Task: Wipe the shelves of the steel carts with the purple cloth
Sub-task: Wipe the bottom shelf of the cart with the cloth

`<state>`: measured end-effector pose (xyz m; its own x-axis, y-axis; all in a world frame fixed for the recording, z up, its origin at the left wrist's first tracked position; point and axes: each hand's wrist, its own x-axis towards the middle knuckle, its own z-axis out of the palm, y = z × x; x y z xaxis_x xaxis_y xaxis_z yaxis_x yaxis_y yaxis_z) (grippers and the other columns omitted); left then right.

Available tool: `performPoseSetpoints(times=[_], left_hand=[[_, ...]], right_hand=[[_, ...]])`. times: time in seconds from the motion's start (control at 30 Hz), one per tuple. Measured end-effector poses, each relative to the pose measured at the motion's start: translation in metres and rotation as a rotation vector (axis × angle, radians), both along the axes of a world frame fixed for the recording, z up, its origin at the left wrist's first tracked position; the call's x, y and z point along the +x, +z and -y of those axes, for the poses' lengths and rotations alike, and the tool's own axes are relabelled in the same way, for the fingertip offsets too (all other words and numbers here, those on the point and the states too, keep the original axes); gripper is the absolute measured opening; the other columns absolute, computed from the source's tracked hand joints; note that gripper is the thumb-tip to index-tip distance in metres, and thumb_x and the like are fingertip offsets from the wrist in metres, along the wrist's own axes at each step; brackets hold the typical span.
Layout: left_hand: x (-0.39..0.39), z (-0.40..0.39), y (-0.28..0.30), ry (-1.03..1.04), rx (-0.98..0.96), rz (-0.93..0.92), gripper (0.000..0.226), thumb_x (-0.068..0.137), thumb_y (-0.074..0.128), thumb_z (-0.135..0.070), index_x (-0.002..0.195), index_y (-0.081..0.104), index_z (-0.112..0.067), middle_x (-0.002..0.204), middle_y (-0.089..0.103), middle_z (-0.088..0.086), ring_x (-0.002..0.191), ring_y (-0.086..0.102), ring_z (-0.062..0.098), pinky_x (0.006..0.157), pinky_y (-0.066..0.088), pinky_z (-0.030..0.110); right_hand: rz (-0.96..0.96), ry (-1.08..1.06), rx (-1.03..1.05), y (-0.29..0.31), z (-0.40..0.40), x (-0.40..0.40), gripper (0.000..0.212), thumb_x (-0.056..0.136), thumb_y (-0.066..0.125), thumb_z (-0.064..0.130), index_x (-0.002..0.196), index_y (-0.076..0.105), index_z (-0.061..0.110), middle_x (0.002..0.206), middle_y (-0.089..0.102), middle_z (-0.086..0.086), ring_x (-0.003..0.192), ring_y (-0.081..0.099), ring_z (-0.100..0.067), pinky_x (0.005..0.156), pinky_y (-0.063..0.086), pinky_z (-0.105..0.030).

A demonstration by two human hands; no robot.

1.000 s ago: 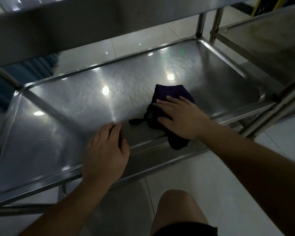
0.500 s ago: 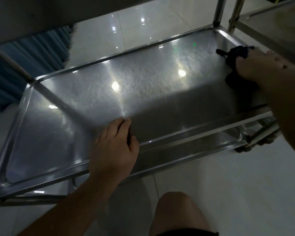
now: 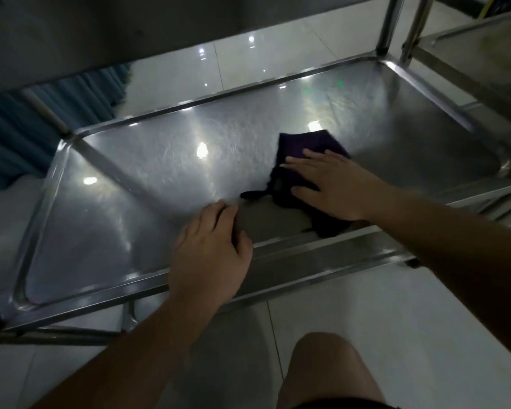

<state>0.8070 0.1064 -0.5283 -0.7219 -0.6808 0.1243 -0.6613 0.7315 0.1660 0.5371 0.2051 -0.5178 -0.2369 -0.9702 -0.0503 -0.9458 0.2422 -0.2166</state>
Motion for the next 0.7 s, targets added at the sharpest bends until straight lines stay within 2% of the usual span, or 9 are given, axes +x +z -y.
performPoseSetpoints(times=[0.1,0.17,0.27,0.33,0.4,0.5,0.6,0.7], left_hand=[[-0.001,-0.001,-0.001,0.002,-0.009,0.005,0.062,0.101,0.032,-0.051,0.156,0.045,-0.024,0.157,0.047,-0.001,0.144,0.045,0.022,0.116,0.040,0.046],[-0.001,-0.002,-0.001,0.000,-0.017,0.002,0.061,0.102,0.033,-0.050,0.156,0.045,-0.023,0.155,0.048,0.001,0.142,0.047,0.023,0.114,0.042,0.047],[-0.001,-0.004,0.000,-0.005,-0.032,-0.003,0.060,0.102,0.034,-0.045,0.154,0.047,-0.019,0.153,0.051,0.005,0.141,0.048,0.026,0.114,0.042,0.047],[0.001,-0.004,0.001,-0.011,-0.035,-0.008,0.060,0.101,0.034,-0.043,0.153,0.048,-0.018,0.152,0.051,0.006,0.140,0.048,0.026,0.113,0.042,0.046],[0.001,-0.005,0.003,-0.015,-0.028,-0.026,0.060,0.099,0.034,-0.040,0.152,0.050,-0.016,0.150,0.053,0.007,0.137,0.049,0.026,0.112,0.043,0.046],[0.003,-0.005,0.006,-0.027,-0.010,-0.043,0.059,0.099,0.037,-0.035,0.153,0.051,-0.014,0.149,0.054,0.007,0.135,0.050,0.027,0.110,0.041,0.043],[0.003,-0.003,0.007,-0.030,0.039,-0.042,0.056,0.104,0.040,-0.034,0.157,0.044,-0.015,0.153,0.050,0.006,0.140,0.047,0.025,0.115,0.039,0.042],[0.004,0.005,0.009,-0.053,0.130,-0.053,0.056,0.110,0.037,-0.037,0.162,0.037,-0.016,0.166,0.038,0.006,0.151,0.034,0.024,0.125,0.025,0.040]], right_hand=[[-0.003,-0.352,0.009,0.004,-0.052,-0.054,0.066,0.104,0.034,0.056,0.163,0.030,0.027,0.170,0.028,0.001,0.158,0.021,-0.028,0.126,0.018,-0.046],[-0.006,-0.570,0.069,0.007,-0.084,-0.073,0.067,0.105,0.026,0.056,0.163,0.028,0.022,0.172,0.024,-0.003,0.158,0.019,-0.031,0.126,0.016,-0.053],[-0.028,-0.733,-0.007,0.007,-0.086,-0.043,0.064,0.104,0.026,0.052,0.157,0.035,0.017,0.162,0.040,-0.012,0.151,0.032,-0.036,0.122,0.024,-0.058],[-0.058,-0.702,-0.057,0.012,-0.066,0.002,0.065,0.102,0.028,0.049,0.154,0.042,0.014,0.156,0.048,-0.013,0.146,0.039,-0.036,0.119,0.030,-0.054],[-0.079,-0.546,-0.081,0.012,-0.043,0.056,0.067,0.098,0.029,0.049,0.152,0.048,0.015,0.155,0.053,-0.009,0.144,0.043,-0.033,0.117,0.033,-0.049],[-0.058,-0.354,-0.117,0.002,-0.023,0.125,0.064,0.100,0.027,0.051,0.155,0.048,0.026,0.160,0.047,0.004,0.152,0.036,-0.024,0.124,0.025,-0.047],[-0.016,-0.286,-0.109,0.002,-0.025,0.130,0.063,0.101,0.023,0.054,0.156,0.045,0.030,0.162,0.044,0.009,0.155,0.031,-0.019,0.127,0.019,-0.043],[0.046,-0.320,-0.092,0.008,-0.035,0.097,0.063,0.099,0.029,0.055,0.156,0.044,0.032,0.163,0.041,0.010,0.155,0.029,-0.018,0.127,0.017,-0.043]])
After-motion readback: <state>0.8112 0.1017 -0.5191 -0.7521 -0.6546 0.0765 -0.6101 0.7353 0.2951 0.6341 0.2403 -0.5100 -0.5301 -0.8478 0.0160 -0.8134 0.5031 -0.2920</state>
